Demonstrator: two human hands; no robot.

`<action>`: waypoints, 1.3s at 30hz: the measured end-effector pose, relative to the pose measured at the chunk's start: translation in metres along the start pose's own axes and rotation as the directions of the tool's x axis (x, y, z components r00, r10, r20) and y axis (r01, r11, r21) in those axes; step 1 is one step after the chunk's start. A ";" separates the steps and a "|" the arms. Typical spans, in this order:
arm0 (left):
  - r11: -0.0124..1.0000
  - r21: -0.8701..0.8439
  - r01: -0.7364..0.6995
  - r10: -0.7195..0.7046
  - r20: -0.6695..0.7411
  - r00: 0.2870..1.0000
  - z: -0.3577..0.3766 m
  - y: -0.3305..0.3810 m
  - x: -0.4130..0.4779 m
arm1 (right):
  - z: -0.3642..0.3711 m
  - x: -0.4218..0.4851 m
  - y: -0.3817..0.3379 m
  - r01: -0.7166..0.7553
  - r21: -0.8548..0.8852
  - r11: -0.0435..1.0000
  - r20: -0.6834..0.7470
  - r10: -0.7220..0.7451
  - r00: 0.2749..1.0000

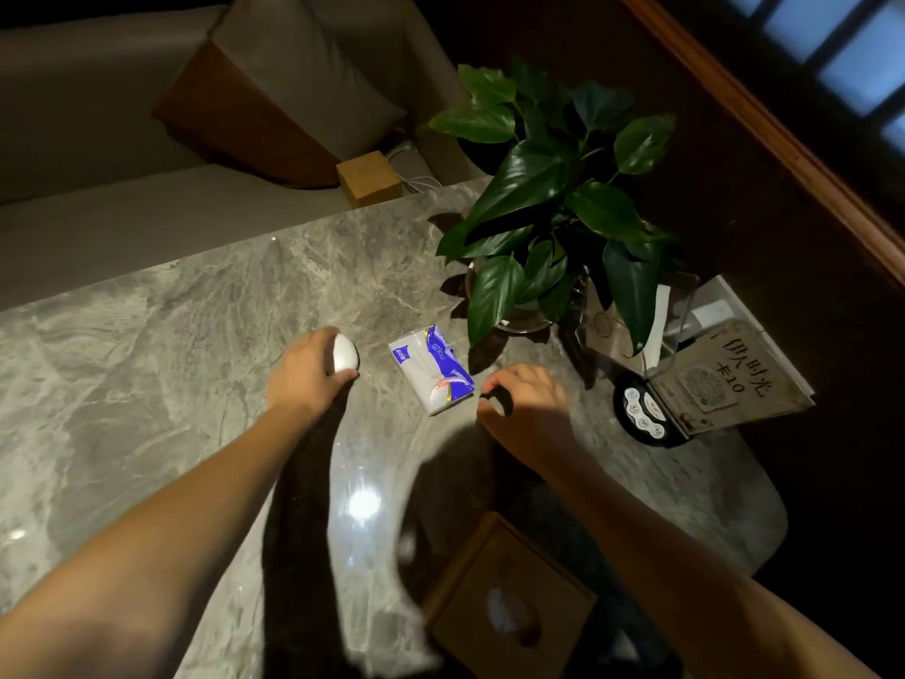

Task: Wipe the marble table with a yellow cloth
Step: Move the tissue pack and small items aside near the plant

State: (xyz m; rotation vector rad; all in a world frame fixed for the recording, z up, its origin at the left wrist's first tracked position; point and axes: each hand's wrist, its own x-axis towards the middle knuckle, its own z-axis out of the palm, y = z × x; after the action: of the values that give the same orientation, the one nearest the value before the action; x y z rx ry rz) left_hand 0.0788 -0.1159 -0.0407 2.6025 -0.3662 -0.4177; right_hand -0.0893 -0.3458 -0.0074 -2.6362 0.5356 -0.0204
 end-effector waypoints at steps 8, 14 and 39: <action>1.000 -0.014 -0.021 0.022 0.066 0.998 0.004 0.050 0.077 | 0.005 0.012 0.004 -0.015 0.033 0.999 0.005 0.015 1.000; 0.998 -0.050 -0.049 0.055 0.113 0.992 0.017 0.082 0.088 | 0.006 0.007 0.007 -0.027 0.004 1.000 0.055 0.027 0.998; 0.954 0.301 -0.017 0.094 -0.243 0.965 -0.121 -0.021 -0.144 | -0.014 -0.017 -0.160 0.500 0.067 0.863 0.110 -0.505 0.856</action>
State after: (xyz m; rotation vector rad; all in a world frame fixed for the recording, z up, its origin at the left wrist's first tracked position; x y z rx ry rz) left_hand -0.0072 -0.0015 0.0831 2.8829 -0.4401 -0.0023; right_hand -0.0477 -0.2133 0.0752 -2.6430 -0.2082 -0.0265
